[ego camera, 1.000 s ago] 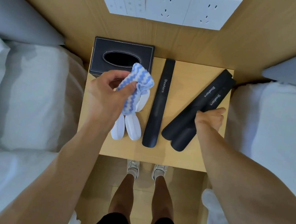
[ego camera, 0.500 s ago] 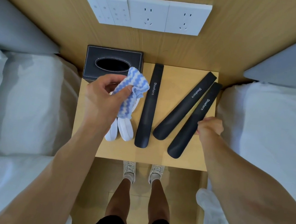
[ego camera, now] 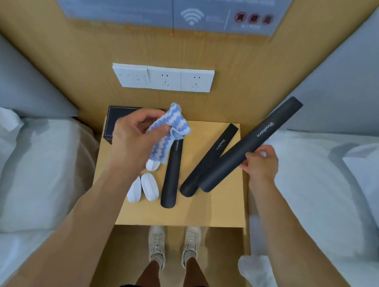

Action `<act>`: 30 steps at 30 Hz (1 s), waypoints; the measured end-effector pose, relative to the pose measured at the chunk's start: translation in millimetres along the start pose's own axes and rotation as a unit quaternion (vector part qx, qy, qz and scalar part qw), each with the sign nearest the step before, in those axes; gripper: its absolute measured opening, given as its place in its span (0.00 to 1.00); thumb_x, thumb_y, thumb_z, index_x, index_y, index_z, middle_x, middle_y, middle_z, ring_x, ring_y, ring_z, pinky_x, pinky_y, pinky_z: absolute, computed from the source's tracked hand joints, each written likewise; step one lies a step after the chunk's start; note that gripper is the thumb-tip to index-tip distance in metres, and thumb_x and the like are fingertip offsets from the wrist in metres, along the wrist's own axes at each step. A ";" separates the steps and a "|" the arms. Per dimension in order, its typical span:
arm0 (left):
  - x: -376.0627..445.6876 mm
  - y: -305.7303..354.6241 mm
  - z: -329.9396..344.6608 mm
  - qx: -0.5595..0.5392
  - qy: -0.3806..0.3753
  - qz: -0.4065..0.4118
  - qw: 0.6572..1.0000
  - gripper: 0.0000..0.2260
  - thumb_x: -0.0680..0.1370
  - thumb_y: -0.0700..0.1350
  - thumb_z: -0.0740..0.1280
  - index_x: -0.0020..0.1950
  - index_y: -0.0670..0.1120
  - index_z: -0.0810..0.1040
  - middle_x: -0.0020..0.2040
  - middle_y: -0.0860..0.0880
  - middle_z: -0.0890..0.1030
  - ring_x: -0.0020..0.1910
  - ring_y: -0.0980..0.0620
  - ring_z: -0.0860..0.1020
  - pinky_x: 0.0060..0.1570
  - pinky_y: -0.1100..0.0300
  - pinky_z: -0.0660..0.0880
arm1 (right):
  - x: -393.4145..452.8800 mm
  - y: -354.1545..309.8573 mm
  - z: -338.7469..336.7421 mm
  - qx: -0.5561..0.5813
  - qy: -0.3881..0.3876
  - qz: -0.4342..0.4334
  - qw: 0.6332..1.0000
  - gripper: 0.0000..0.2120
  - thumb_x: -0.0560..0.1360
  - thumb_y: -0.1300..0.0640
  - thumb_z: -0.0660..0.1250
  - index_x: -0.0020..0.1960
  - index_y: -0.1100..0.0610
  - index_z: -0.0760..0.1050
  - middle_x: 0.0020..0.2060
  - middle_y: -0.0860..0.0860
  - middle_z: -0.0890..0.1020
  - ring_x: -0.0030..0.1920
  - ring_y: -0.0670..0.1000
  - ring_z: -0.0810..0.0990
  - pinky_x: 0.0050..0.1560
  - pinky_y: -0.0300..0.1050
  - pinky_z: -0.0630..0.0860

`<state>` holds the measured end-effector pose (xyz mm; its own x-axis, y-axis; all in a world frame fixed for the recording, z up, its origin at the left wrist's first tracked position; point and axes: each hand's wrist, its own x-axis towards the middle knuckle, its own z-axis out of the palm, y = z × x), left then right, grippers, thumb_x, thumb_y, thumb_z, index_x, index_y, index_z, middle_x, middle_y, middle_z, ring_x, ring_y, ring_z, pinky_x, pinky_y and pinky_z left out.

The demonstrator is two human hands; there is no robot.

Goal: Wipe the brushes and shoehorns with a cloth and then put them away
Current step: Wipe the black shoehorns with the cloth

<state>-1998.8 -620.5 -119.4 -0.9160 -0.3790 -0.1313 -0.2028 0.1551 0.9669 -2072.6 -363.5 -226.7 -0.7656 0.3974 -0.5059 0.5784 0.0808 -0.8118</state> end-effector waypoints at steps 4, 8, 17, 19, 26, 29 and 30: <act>-8.8 37.5 -1.0 -0.005 -0.006 0.036 0.999 0.09 0.75 0.37 0.72 0.51 0.49 0.83 0.45 0.52 0.86 0.44 0.53 0.84 0.46 0.54 0.82 | -44.4 -40.9 -16.3 0.089 -0.050 -0.070 0.992 0.12 0.74 0.70 0.63 0.43 0.53 0.72 0.41 0.54 0.81 0.45 0.56 0.82 0.40 0.48 0.83; -19.1 81.6 -2.1 0.006 -0.031 0.098 0.995 0.10 0.75 0.38 0.72 0.51 0.52 0.83 0.46 0.55 0.85 0.46 0.55 0.84 0.48 0.55 0.82 | -90.2 -80.4 -30.4 0.162 -0.125 -0.120 0.971 0.13 0.77 0.70 0.64 0.56 0.55 0.77 0.43 0.51 0.86 0.48 0.53 0.84 0.42 0.46 0.81; -24.7 182.3 3.8 0.108 -0.037 0.312 0.943 0.13 0.74 0.40 0.72 0.56 0.54 0.82 0.48 0.60 0.83 0.49 0.62 0.80 0.45 0.73 0.73 | -169.2 -170.6 -28.2 0.183 -0.289 -0.244 0.908 0.20 0.78 0.72 0.63 0.65 0.56 0.78 0.54 0.56 0.86 0.54 0.57 0.85 0.50 0.54 0.84; -22.8 198.8 1.8 0.168 -0.006 0.368 0.914 0.12 0.75 0.40 0.72 0.57 0.50 0.83 0.52 0.56 0.82 0.52 0.60 0.79 0.50 0.68 0.74 | -179.6 -186.6 -26.4 0.174 -0.309 -0.278 0.893 0.22 0.77 0.73 0.63 0.62 0.52 0.80 0.54 0.53 0.86 0.53 0.55 0.86 0.46 0.47 0.83; -19.8 222.3 -9.5 0.281 0.093 0.492 0.818 0.09 0.72 0.35 0.73 0.51 0.40 0.84 0.50 0.46 0.81 0.48 0.46 0.78 0.40 0.51 0.77 | -195.6 -224.5 -14.7 0.095 -0.304 -0.398 0.860 0.29 0.73 0.75 0.65 0.53 0.40 0.82 0.48 0.49 0.87 0.50 0.49 0.85 0.49 0.45 0.81; -14.4 232.2 -15.9 0.295 0.123 0.497 0.807 0.06 0.71 0.33 0.72 0.47 0.38 0.83 0.46 0.45 0.81 0.45 0.45 0.78 0.38 0.49 0.77 | -200.4 -231.5 -8.6 0.074 -0.317 -0.417 0.848 0.30 0.73 0.75 0.65 0.52 0.38 0.82 0.48 0.47 0.87 0.51 0.46 0.85 0.50 0.40 0.81; -12.9 237.3 -18.0 0.296 0.131 0.497 0.805 0.05 0.71 0.32 0.72 0.45 0.38 0.83 0.45 0.44 0.81 0.44 0.45 0.77 0.37 0.50 0.76 | -201.3 -233.9 -7.3 0.067 -0.323 -0.421 0.845 0.29 0.74 0.74 0.65 0.53 0.38 0.82 0.49 0.46 0.87 0.52 0.46 0.85 0.50 0.38 0.81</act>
<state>-2028.9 -595.2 115.7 -0.6390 0.0334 0.7684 0.3852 0.8786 0.2822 -2051.7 -455.7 67.1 -0.9088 -0.3342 0.2498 -0.2529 -0.0350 -0.9669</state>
